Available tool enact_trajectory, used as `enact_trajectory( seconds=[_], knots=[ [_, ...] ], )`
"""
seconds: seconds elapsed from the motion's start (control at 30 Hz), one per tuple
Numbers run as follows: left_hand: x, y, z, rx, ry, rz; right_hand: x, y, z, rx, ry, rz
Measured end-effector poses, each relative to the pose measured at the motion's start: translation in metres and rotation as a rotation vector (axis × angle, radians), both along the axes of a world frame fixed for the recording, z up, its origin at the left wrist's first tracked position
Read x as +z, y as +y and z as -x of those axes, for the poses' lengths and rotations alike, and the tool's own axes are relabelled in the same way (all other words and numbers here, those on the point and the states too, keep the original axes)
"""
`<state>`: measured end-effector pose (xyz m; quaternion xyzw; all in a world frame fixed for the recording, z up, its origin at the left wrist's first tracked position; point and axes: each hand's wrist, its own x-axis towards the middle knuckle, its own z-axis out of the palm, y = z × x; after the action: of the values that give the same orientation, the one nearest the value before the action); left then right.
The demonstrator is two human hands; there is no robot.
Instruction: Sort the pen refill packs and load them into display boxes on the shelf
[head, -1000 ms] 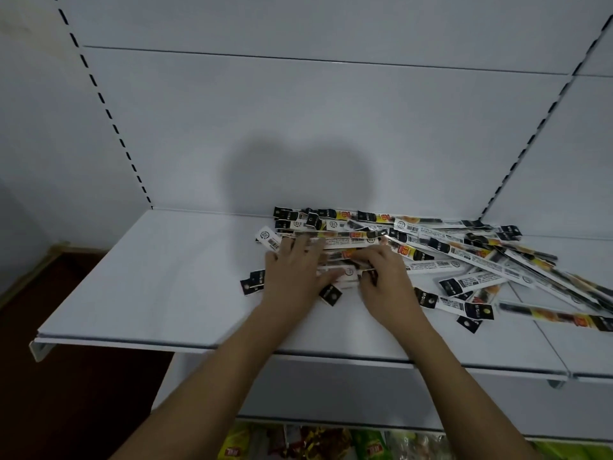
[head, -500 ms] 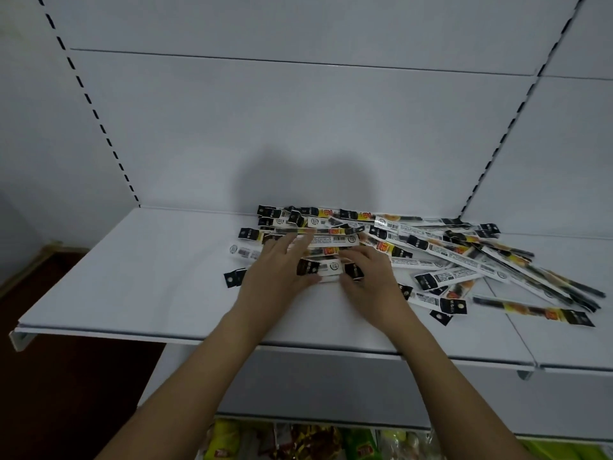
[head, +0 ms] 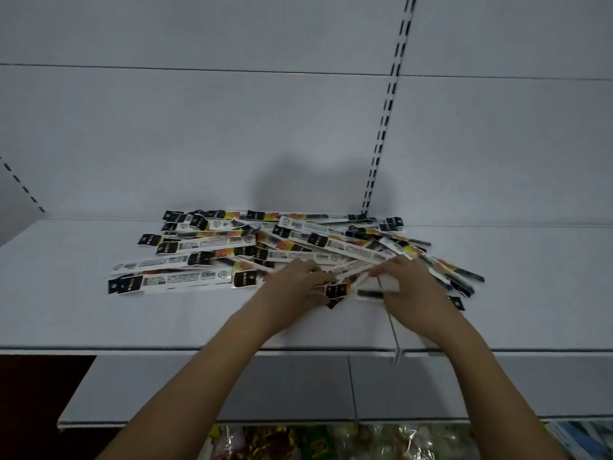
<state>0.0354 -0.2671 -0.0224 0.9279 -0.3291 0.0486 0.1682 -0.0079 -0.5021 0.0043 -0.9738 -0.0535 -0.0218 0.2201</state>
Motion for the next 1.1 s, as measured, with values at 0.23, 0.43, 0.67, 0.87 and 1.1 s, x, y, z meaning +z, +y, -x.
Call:
enact_trajectory(
  seconds=[0.23, 0.43, 0.67, 0.87, 1.1],
  knots=[
    [-0.008, -0.031, -0.002, 0.161, -0.254, 0.115, -0.028, -0.018, -0.014, 0.136, -0.173, -0.188],
    [-0.012, -0.030, -0.002, 0.357, -0.104, -0.012, -0.032, -0.043, -0.027, -0.205, -0.407, -0.110],
    [-0.021, -0.035, -0.019, 0.281, -0.063, 0.274, -0.040, -0.054, -0.039, -0.354, -0.187, 0.020],
    [-0.016, -0.011, -0.014, 0.356, -0.239, 0.292, -0.035, -0.037, -0.050, -0.299, -0.405, -0.048],
    [-0.014, 0.026, -0.002, 0.689, -0.005, -0.081, -0.024, -0.019, -0.056, -0.473, -0.736, -0.050]
  ],
)
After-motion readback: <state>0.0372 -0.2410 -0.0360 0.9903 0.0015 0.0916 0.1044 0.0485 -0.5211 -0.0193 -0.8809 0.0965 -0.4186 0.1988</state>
